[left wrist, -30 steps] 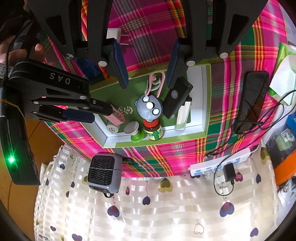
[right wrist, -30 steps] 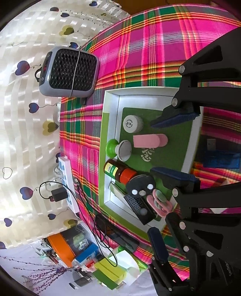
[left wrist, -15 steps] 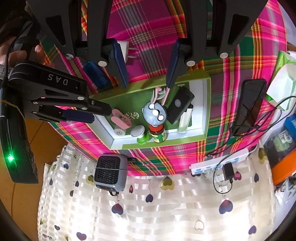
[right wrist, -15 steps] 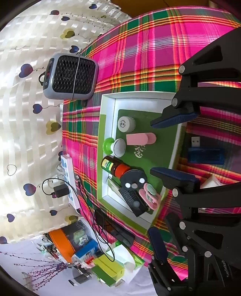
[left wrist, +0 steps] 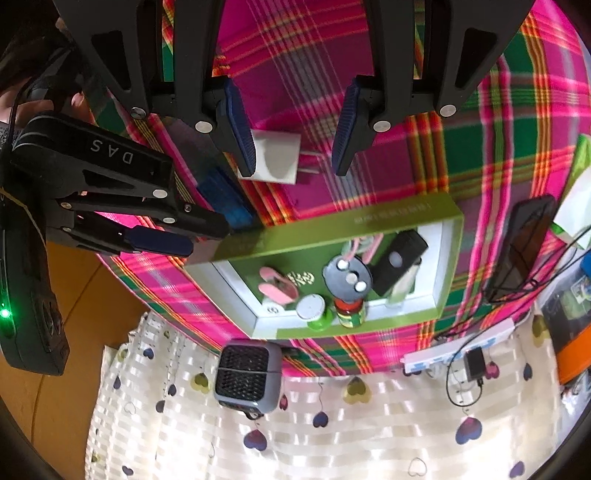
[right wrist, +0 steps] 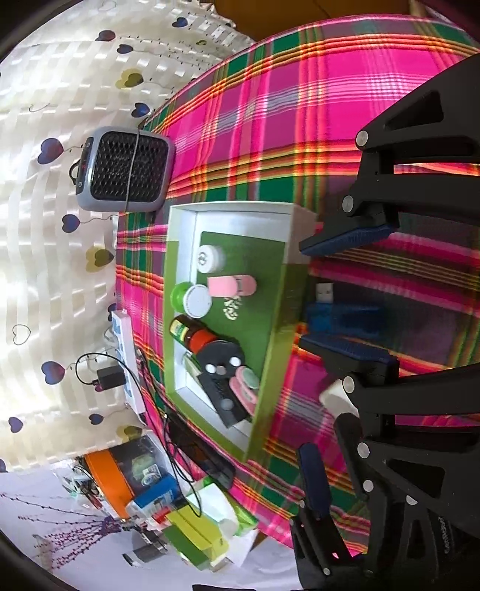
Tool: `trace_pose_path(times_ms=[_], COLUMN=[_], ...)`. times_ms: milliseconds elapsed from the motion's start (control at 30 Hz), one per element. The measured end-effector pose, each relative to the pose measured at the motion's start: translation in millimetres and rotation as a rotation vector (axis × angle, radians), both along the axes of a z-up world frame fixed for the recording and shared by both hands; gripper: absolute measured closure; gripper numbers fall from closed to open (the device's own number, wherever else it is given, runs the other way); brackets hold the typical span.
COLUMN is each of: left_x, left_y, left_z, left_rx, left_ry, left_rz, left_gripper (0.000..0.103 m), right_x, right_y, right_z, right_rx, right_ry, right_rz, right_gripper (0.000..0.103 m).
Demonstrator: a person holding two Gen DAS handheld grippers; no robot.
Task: Organize rigid objects
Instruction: 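Withdraw the left tool toward the white charger while the right tool moves to the blue USB stick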
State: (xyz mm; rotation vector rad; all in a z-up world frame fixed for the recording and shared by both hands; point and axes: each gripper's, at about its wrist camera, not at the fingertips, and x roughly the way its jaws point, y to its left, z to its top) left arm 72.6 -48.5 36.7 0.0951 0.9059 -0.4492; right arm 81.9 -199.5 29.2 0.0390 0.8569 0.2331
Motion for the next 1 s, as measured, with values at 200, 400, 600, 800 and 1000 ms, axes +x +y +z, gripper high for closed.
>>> trace_pose_path(times_ms=[200,400,600,800,1000], left_x=[-8,-12,-9,-6,-4], left_y=[-5,-14,-17,-11,5], left_z=[-6,-14,-23,-24,-24], left_rx=[0.014,0.043,0.066,0.067,0.050], left_ry=[0.016,0.034,0.050,0.049,0.054], left_rz=[-0.007,-0.013,-0.011,0.011,0.058], left_gripper=[0.060,0.060,0.060,0.060,0.060], right_x=[-7,-10,-10,-10,-11], right_y=[-4,-11,-13,-11,-9], right_z=[-8,-14,-15,-17,-18], right_rx=[0.028,0.047,0.050,0.055,0.054], right_ry=[0.018,0.036,0.038,0.046,0.051], right_rz=[0.007,-0.013,-0.011,-0.002,0.009], right_gripper=[0.058,0.058,0.058,0.058,0.058])
